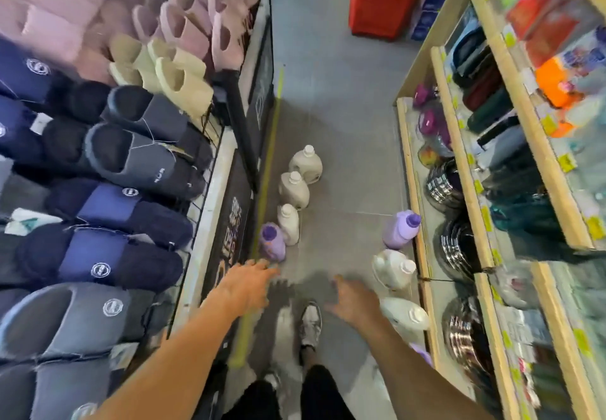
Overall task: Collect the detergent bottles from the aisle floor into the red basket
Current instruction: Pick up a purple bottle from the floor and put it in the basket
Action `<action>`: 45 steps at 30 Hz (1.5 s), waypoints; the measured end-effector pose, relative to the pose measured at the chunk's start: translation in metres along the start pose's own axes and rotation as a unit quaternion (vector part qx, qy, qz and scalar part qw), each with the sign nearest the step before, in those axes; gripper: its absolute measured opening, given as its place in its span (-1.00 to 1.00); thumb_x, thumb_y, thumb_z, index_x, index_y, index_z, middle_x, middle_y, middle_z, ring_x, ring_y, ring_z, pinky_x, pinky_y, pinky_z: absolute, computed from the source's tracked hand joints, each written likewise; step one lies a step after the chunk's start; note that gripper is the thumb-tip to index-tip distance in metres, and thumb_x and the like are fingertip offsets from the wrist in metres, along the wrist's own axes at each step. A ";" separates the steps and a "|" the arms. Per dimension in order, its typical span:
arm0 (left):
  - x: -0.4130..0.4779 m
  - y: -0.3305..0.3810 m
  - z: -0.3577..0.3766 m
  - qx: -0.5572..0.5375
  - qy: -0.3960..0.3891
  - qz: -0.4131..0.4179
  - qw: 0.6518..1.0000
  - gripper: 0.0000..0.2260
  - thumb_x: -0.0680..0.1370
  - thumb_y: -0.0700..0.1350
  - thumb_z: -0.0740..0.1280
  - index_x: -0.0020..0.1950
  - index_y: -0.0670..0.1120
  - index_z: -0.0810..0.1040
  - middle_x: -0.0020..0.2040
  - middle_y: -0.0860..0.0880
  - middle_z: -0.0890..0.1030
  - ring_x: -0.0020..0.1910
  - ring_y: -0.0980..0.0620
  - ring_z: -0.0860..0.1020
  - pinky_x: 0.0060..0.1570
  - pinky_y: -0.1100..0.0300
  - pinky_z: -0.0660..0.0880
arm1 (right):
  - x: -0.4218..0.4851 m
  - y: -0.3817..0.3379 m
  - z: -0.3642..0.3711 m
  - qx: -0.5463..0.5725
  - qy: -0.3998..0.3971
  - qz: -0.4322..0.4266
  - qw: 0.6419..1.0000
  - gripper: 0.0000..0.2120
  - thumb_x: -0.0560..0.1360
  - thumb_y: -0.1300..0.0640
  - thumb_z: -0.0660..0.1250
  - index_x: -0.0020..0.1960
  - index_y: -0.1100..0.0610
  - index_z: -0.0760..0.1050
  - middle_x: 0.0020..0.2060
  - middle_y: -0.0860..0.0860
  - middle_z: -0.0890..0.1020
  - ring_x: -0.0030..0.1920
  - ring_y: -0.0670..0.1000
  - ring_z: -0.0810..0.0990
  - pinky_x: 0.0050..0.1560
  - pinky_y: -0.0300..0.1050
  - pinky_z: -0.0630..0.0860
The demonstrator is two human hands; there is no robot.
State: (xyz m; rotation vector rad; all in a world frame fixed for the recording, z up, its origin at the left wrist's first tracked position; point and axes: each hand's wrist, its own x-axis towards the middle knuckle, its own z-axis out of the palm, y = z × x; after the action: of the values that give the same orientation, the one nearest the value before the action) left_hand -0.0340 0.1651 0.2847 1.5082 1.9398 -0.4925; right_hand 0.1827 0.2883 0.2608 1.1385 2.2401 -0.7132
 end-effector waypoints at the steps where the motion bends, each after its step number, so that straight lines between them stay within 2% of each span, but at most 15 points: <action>1: 0.020 0.000 0.004 -0.015 -0.011 0.005 1.000 -0.36 0.52 0.03 0.38 0.56 0.08 0.22 0.43 -0.05 0.38 0.39 -0.14 0.39 0.26 -0.07 0.41 | 0.016 0.002 0.011 -0.001 -0.012 -0.001 1.000 -0.46 0.54 -0.15 0.37 0.45 0.01 0.38 0.32 0.07 0.57 0.34 0.15 0.54 0.24 0.00 0.50; 4: 0.072 -0.010 0.013 -0.090 -0.034 -0.001 0.995 -0.34 0.55 0.00 0.38 0.59 0.08 0.17 0.48 -0.09 0.34 0.44 -0.16 0.34 0.34 -0.06 0.39 | 0.059 0.002 0.052 0.018 -0.064 0.006 0.998 -0.43 0.55 -0.17 0.34 0.49 -0.01 0.34 0.41 0.05 0.50 0.41 0.16 0.48 0.31 0.02 0.47; 7: 0.134 -0.038 0.041 -0.159 -0.049 -0.030 0.986 -0.31 0.59 0.00 0.37 0.63 0.07 0.09 0.56 -0.13 0.25 0.51 -0.14 0.29 0.40 0.05 0.30 | 0.109 0.002 0.096 0.045 -0.111 0.012 0.993 -0.44 0.53 -0.26 0.30 0.44 -0.06 0.32 0.36 0.03 0.51 0.35 0.15 0.50 0.24 0.00 0.50; 13: 0.314 -0.131 0.108 -0.220 -0.011 -0.051 0.974 -0.16 0.46 -0.02 0.51 0.61 0.12 0.09 0.48 -0.11 0.34 0.39 -0.21 0.45 0.31 -0.09 0.44 | 0.247 0.006 0.180 0.168 -0.044 0.017 0.985 -0.41 0.46 -0.21 0.38 0.44 -0.09 0.37 0.28 -0.02 0.56 0.33 0.11 0.50 0.23 0.01 0.52; 16: 0.407 -0.182 0.153 -0.156 -0.025 -0.040 0.987 0.01 0.35 -0.08 0.56 0.61 0.16 -0.01 0.40 -0.19 0.39 0.31 -0.27 0.48 0.27 -0.15 0.46 | 0.324 0.009 0.224 0.210 -0.006 0.029 0.977 -0.33 0.46 -0.12 0.47 0.50 0.03 0.36 0.25 0.06 0.56 0.29 0.16 0.49 0.26 0.09 0.50; 18: 0.452 -0.204 0.181 -0.097 -0.044 -0.024 0.994 0.09 0.35 -0.09 0.60 0.60 0.18 -0.12 0.44 -0.17 0.34 0.35 -0.25 0.44 0.30 -0.14 0.45 | 0.375 0.005 0.248 0.228 -0.007 0.029 0.973 -0.29 0.48 -0.12 0.46 0.53 0.04 0.29 0.28 0.07 0.53 0.30 0.15 0.47 0.23 0.10 0.50; 24: 0.544 -0.241 0.234 0.020 -0.087 0.046 0.995 0.13 0.32 0.01 0.64 0.61 0.22 -0.11 0.57 -0.02 0.19 0.48 -0.19 0.29 0.39 -0.19 0.36 | 0.510 -0.025 0.315 0.314 -0.020 -0.001 0.949 -0.04 0.44 -0.02 0.56 0.63 -0.07 0.02 0.46 0.08 0.39 0.42 0.15 0.42 0.33 0.08 0.48; 27: 0.568 -0.246 0.245 0.024 -0.061 0.093 0.994 0.15 0.24 0.13 0.66 0.60 0.22 -0.05 0.57 -0.04 0.20 0.48 -0.20 0.29 0.40 -0.19 0.35 | 0.556 -0.036 0.334 0.370 -0.042 -0.035 0.927 0.06 0.39 0.03 0.61 0.65 -0.09 -0.02 0.42 0.08 0.48 0.35 0.15 0.51 0.33 0.09 0.50; 31: 0.566 -0.241 0.263 -0.024 -0.035 0.120 0.992 0.11 0.20 0.21 0.66 0.55 0.15 0.01 0.50 -0.10 0.31 0.40 -0.22 0.39 0.34 -0.19 0.42 | 0.580 -0.027 0.344 0.437 -0.077 -0.059 0.894 0.06 0.34 0.00 0.62 0.59 -0.22 0.01 0.38 -0.09 0.52 0.30 -0.03 0.55 0.31 0.05 0.53; 34: 0.545 -0.224 0.289 -0.079 0.011 0.094 0.992 0.10 0.20 0.24 0.63 0.58 0.04 0.10 0.43 -0.13 0.36 0.31 -0.23 0.47 0.23 -0.16 0.51 | 0.568 -0.012 0.346 0.394 -0.066 -0.080 0.913 0.13 0.30 0.00 0.67 0.63 -0.16 0.01 0.44 0.00 0.47 0.37 0.05 0.50 0.35 -0.13 0.45; 36: 0.530 -0.204 0.311 -0.133 0.021 0.065 0.989 0.11 0.22 0.23 0.63 0.59 -0.01 0.09 0.49 -0.13 0.30 0.38 -0.22 0.42 0.27 -0.15 0.48 | 0.557 0.003 0.348 0.343 -0.028 -0.112 0.932 0.15 0.26 -0.02 0.69 0.65 -0.02 0.05 0.47 0.09 0.44 0.41 0.15 0.46 0.35 -0.24 0.33; 38: 0.520 -0.186 0.331 -0.167 0.033 0.061 0.984 0.11 0.25 0.22 0.62 0.60 -0.06 0.07 0.54 -0.13 0.25 0.44 -0.20 0.36 0.31 -0.13 0.46 | 0.547 0.020 0.351 0.285 -0.007 -0.138 0.948 0.11 0.26 -0.09 0.68 0.63 0.04 0.13 0.47 0.10 0.45 0.41 0.18 0.46 0.41 -0.11 0.35; 40: 0.517 -0.171 0.346 -0.167 0.064 0.080 0.981 0.05 0.28 0.17 0.61 0.57 -0.06 0.07 0.52 -0.15 0.27 0.42 -0.20 0.39 0.23 -0.14 0.52 | 0.538 0.036 0.355 0.241 0.005 -0.147 0.959 0.09 0.26 -0.14 0.67 0.61 0.04 0.16 0.45 0.10 0.46 0.39 0.18 0.47 0.39 0.09 0.47; 43: 0.516 -0.153 0.357 -0.133 0.097 0.113 0.980 0.01 0.27 0.16 0.61 0.51 -0.03 0.07 0.45 -0.16 0.35 0.33 -0.21 0.47 0.05 -0.12 0.57 | 0.526 0.052 0.360 0.199 0.004 -0.144 0.969 0.08 0.24 -0.05 0.67 0.60 0.09 0.18 0.43 0.13 0.47 0.37 0.19 0.47 0.33 0.11 0.49; 45: 0.512 -0.144 0.362 -0.130 0.092 0.109 0.981 0.01 0.24 0.15 0.61 0.51 -0.05 0.12 0.41 -0.14 0.38 0.28 -0.20 0.51 0.05 -0.09 0.58 | 0.517 0.056 0.360 0.185 -0.004 -0.148 0.971 0.06 0.20 -0.01 0.63 0.58 0.09 0.19 0.40 0.11 0.48 0.34 0.19 0.48 0.30 0.12 0.50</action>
State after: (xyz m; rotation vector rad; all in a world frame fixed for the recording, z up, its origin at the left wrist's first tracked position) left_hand -0.1602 0.2666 -0.3378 1.6126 1.8595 -0.0022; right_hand 0.0427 0.3692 -0.3508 0.9635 2.3577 -1.2995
